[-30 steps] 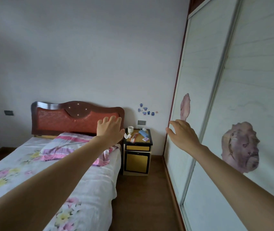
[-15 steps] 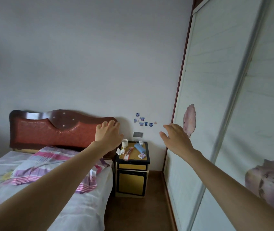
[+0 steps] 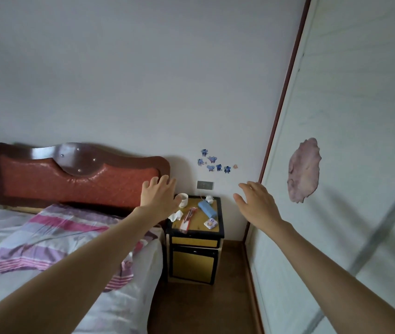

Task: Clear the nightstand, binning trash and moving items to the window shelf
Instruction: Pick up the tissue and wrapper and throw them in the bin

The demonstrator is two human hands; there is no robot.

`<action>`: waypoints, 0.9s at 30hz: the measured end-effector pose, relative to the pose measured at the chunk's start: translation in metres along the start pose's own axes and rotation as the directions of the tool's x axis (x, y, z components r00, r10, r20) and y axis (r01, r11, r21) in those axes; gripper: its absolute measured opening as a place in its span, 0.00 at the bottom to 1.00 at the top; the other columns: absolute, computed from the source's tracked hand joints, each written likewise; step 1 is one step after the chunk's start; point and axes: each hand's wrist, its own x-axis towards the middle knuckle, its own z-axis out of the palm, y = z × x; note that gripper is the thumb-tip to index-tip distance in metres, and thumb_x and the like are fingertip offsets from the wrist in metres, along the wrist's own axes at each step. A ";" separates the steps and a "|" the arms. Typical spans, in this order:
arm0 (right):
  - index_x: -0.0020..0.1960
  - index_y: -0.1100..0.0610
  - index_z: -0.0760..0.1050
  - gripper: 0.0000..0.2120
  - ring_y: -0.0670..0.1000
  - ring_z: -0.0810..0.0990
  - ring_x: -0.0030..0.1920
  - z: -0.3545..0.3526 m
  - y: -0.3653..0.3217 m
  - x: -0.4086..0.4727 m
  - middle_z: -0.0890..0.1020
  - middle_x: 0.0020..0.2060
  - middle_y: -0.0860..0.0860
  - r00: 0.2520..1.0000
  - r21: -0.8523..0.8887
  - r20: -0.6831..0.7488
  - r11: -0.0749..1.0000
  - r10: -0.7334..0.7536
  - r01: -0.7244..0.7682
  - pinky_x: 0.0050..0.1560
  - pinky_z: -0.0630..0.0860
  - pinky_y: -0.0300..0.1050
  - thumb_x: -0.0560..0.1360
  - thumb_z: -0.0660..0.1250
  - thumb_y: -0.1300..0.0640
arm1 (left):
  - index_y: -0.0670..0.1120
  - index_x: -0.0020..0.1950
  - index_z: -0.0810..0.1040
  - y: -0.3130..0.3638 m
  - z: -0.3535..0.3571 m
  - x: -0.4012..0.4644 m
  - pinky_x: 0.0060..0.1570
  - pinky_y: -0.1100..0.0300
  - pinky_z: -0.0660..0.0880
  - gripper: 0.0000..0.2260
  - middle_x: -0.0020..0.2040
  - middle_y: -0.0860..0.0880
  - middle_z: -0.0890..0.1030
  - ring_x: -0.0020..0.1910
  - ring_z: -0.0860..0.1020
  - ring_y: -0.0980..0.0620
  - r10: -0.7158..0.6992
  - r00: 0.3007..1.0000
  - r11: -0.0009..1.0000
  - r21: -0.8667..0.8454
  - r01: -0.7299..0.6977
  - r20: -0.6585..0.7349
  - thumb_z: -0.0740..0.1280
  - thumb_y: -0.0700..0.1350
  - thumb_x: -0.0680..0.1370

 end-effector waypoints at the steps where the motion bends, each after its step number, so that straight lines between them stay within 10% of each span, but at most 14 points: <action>1: 0.70 0.57 0.65 0.21 0.55 0.65 0.70 0.011 0.002 0.016 0.70 0.68 0.54 1.000 0.002 0.002 1.000 0.003 -0.003 0.66 0.65 0.50 0.81 0.53 0.48 | 0.47 0.70 0.64 -0.004 0.009 0.015 0.64 0.48 0.64 0.24 0.68 0.47 0.69 0.67 0.67 0.44 0.005 1.000 1.000 0.000 -0.005 0.002 0.56 0.57 0.78; 27: 0.68 0.57 0.65 0.19 0.53 0.71 0.63 0.290 0.105 0.321 0.73 0.63 0.55 0.966 0.131 0.257 0.991 -0.020 -0.014 0.62 0.70 0.47 0.80 0.54 0.50 | 0.48 0.74 0.61 -0.065 0.279 0.304 0.66 0.49 0.63 0.26 0.72 0.48 0.66 0.71 0.64 0.45 -0.115 0.957 0.991 -0.036 0.129 0.267 0.58 0.56 0.78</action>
